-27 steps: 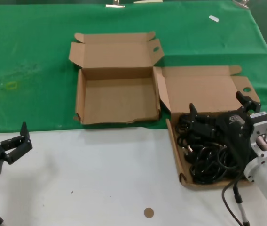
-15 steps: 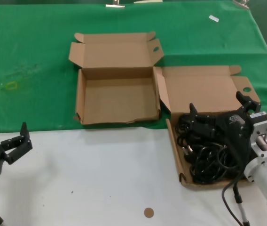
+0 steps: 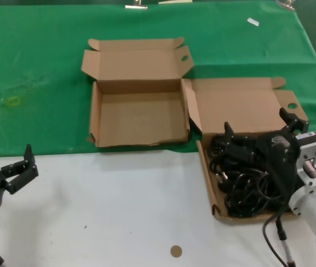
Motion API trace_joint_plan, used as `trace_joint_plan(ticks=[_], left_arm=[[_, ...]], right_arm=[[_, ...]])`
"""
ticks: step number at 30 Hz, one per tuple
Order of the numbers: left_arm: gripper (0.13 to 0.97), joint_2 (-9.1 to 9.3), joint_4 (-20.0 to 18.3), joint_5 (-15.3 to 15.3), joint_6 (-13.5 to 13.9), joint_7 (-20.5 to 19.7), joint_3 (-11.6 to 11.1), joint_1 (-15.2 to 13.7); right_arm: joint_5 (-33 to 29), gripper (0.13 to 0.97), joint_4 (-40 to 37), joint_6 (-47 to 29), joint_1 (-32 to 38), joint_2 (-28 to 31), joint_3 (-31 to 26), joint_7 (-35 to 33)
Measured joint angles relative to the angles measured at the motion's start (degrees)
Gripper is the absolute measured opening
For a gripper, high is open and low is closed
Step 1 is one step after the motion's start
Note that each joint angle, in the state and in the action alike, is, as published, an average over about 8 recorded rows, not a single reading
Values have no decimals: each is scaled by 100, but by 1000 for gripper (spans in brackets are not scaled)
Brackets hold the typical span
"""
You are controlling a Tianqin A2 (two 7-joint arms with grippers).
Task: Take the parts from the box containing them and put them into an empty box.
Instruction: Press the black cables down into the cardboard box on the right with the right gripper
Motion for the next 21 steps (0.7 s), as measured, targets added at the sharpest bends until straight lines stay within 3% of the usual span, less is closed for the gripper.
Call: trace_joint_plan(ticks=[21], left_arm=[[942,0,0,0,0,0,0,0]], right_arm=[[1,966,0,2,0,1,-1,1]])
